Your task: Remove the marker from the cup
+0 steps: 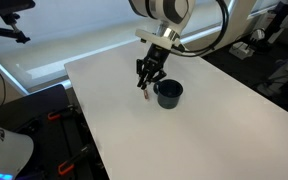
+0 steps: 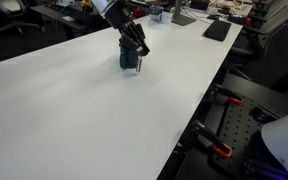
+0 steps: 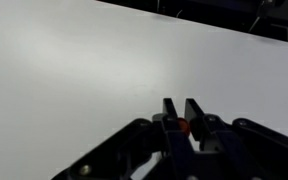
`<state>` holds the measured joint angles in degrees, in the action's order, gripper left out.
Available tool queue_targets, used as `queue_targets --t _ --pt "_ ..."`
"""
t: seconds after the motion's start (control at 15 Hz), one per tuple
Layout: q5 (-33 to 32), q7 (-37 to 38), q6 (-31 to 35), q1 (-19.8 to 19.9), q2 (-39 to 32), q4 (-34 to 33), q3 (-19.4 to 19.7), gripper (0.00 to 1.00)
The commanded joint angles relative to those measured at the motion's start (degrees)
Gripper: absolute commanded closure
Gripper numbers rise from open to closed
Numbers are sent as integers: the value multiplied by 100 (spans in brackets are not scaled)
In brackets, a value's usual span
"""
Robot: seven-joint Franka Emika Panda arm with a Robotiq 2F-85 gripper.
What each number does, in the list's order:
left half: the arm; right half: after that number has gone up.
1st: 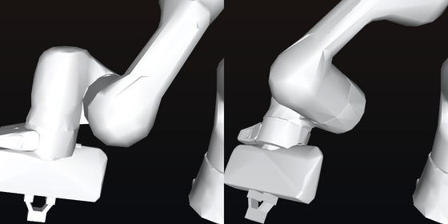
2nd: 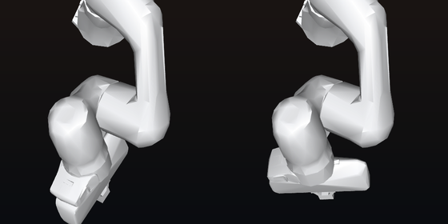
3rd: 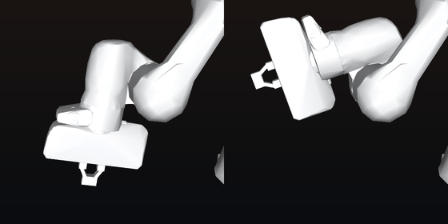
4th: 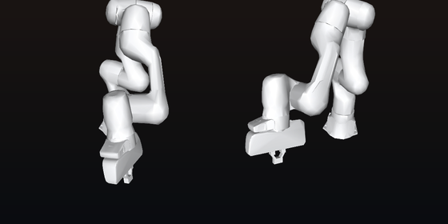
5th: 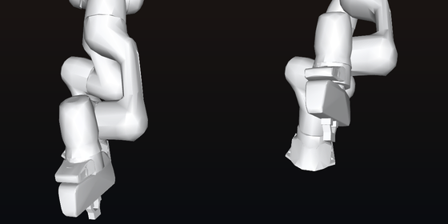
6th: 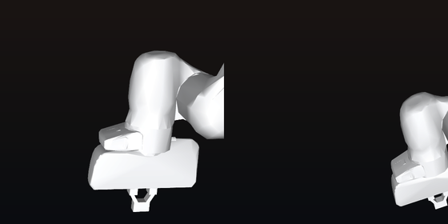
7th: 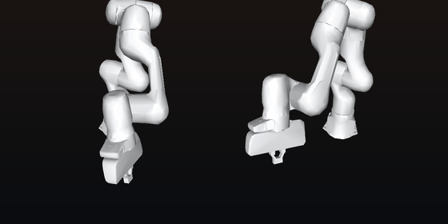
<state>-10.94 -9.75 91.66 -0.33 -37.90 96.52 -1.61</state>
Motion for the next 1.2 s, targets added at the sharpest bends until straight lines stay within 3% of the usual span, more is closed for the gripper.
queue_targets --t 0.0,0.07,0.13,0.2,0.6,0.67,0.73,0.87,0.93,1.07,1.13 --pt "86 -164 -426 92 -428 -548 22 96" --pt "67 -109 -548 96 -512 -646 39 96" --pt "95 -46 -684 104 -576 -744 42 90" --pt "20 -42 -410 104 -374 -437 24 83" --pt "26 -43 -579 115 -495 -616 25 85" --pt "26 -43 -579 115 -495 -616 25 60" --pt "37 -47 -564 123 -490 -608 23 57" --pt "26 -42 -576 116 -500 -615 26 43" --pt "26 -42 -575 116 -504 -615 26 62" --pt "26 -42 -575 116 -512 -615 25 46" --pt "25 -42 -575 116 -516 -615 25 43"
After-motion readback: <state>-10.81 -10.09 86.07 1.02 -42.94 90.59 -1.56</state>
